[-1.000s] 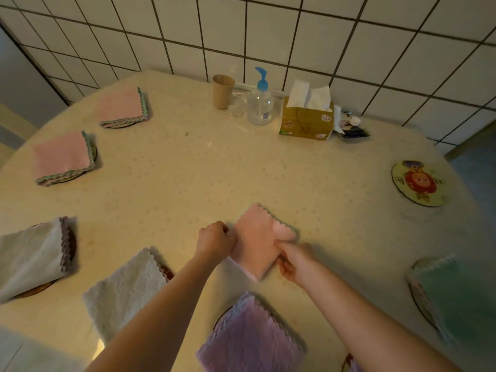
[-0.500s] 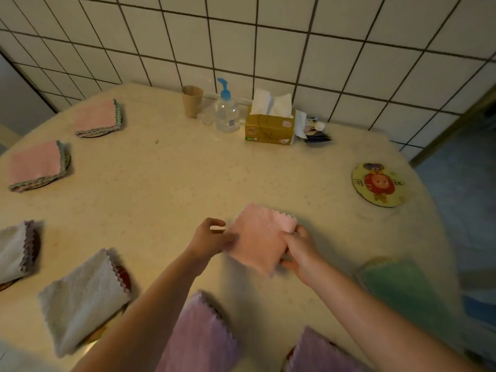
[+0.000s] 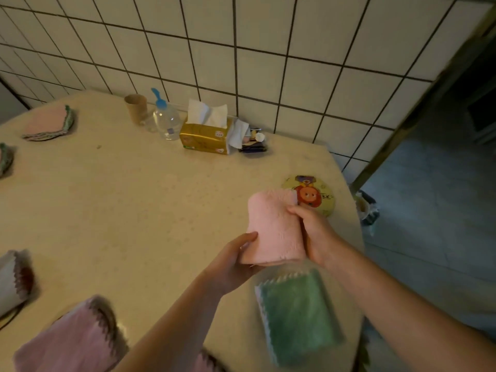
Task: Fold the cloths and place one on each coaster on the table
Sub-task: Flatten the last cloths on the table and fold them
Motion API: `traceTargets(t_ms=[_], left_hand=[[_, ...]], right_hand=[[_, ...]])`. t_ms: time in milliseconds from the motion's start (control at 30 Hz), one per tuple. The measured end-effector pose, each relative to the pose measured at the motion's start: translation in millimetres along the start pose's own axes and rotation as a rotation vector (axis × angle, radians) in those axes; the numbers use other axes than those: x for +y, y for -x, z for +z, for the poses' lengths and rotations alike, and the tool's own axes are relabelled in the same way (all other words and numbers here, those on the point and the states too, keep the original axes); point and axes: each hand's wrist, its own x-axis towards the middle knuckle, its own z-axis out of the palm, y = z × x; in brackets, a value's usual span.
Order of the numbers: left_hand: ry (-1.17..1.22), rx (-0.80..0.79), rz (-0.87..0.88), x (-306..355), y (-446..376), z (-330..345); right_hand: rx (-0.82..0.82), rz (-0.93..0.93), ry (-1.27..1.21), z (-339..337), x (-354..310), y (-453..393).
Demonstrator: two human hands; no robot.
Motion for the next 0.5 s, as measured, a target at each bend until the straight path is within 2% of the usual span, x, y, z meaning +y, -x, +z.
traceTargets(t_ms=[100,167,233,300,500], left_hand=[[-0.014,0.028,0.109,0,-24,21],[-0.079,0.140,0.170,2,-41,29],[-0.222,0.298,0.201,6,-59,40],[-0.378,0.387,0.227,11,-76,53],[-0.770,0.481,0.460,32,-126,81]], right_hand=[[0.021,-0.056,0.048,-29,-19,-17],[0.064,-0.079,0.107,-49,-27,-34],[0.127,-0.085,0.196,-70,-31,-54],[0.176,-0.098,0.323,-87,-34,-75],[0.330,-0.238,0.682,-102,-48,-136]])
